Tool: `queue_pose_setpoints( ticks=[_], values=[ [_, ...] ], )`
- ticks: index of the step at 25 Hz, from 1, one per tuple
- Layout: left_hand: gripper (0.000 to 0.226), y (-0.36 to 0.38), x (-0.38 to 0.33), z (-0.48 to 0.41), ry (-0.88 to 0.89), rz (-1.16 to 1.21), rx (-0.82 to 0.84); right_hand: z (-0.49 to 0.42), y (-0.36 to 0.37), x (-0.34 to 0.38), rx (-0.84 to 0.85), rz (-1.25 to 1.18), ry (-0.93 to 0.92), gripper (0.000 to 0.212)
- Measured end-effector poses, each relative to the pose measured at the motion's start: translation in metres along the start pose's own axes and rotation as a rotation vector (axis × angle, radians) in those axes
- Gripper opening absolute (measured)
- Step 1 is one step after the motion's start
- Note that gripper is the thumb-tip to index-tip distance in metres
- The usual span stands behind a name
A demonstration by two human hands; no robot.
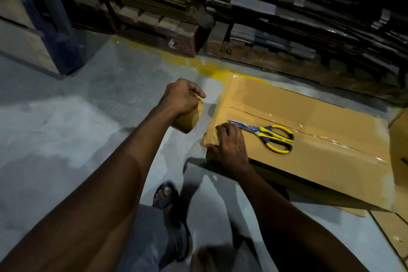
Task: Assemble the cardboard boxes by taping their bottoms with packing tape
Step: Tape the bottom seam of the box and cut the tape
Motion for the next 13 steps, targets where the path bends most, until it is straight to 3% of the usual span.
queue_pose_setpoints(
  ticks=[9, 13],
  values=[
    [0.037, -0.002, -0.007, 0.002, 0.002, 0.003, 0.001, -0.004, -0.005, 0.002, 0.044, 0.171, -0.083, 0.064],
    [0.036, -0.004, -0.008, 0.003, -0.006, -0.017, -0.007, -0.009, -0.009, 0.001, 0.014, 0.238, -0.364, 0.048]
  ],
)
Point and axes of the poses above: each hand's wrist, its own z-axis away from the middle knuckle, its own y-axis out of the palm, x = y × z, the point moved 1 cm from there along -z, towards the middle knuckle, and after that the axes turned 6 degrees about x, right-handed, at the moved point
